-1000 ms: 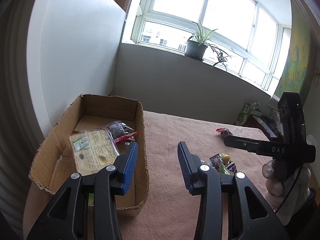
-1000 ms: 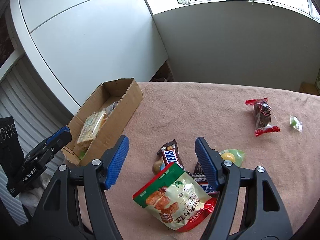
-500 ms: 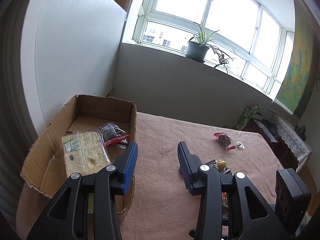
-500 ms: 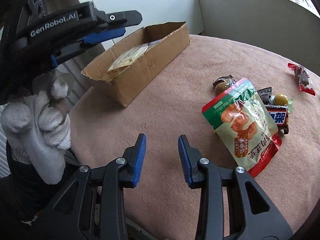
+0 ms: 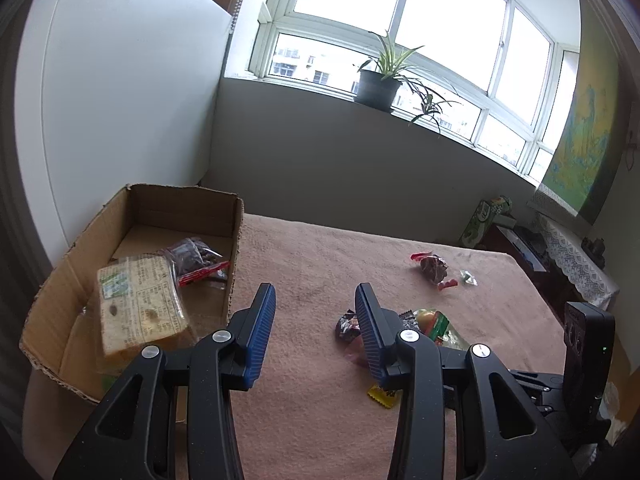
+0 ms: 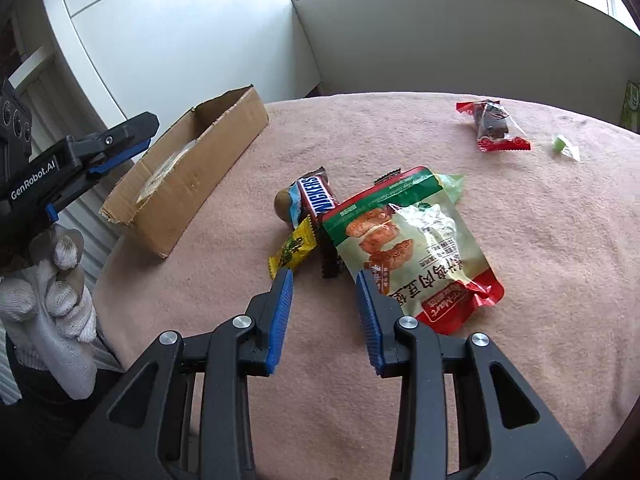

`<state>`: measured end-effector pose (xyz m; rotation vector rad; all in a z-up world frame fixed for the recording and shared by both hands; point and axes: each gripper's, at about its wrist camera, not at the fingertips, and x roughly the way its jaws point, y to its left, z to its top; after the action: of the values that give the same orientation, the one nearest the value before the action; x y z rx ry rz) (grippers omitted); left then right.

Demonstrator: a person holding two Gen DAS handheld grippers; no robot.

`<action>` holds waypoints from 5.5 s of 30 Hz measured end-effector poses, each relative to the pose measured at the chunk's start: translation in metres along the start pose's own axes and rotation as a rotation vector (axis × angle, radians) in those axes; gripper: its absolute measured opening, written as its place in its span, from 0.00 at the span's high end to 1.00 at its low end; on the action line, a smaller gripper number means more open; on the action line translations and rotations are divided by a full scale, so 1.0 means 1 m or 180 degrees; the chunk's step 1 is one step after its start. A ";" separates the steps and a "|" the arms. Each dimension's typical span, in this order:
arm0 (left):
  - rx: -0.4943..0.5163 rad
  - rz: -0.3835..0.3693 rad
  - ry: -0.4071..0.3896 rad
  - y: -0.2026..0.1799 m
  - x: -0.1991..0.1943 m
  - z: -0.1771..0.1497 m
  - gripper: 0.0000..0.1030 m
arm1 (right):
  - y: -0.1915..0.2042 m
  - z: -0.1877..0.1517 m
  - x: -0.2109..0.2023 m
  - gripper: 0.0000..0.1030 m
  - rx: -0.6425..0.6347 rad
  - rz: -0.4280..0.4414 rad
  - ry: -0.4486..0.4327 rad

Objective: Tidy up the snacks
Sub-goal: 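Move the right tool over the candies toward the Snickers bar, then close the right tool on the Snickers bar while the left tool closes on the yellow candy packet, then carry the Snickers in the right tool and yellow packet in the left tool into the box, then open both tools to drop the Snickers and yellow packet in the box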

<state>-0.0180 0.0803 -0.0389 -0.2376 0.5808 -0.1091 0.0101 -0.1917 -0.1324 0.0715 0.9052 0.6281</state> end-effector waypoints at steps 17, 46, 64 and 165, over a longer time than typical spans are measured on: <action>0.0186 -0.0112 0.0182 -0.028 0.014 -0.011 0.61 | -0.031 0.010 0.012 0.66 0.0244 -0.0099 0.0097; 0.0694 -0.0369 0.0855 -0.052 0.045 -0.053 0.61 | -0.036 0.069 0.028 0.69 0.0316 0.0215 0.0130; 0.0687 -0.0383 0.0889 -0.051 0.046 -0.054 0.61 | -0.049 0.052 0.025 0.69 0.0227 0.0417 0.0542; -0.0393 0.0475 0.0043 0.121 -0.020 0.009 0.81 | 0.146 0.154 0.124 0.69 -0.0386 0.0403 0.0168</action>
<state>-0.0253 0.2024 -0.0521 -0.3127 0.6177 0.0697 0.1120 0.0255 -0.0782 0.0033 0.9164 0.8046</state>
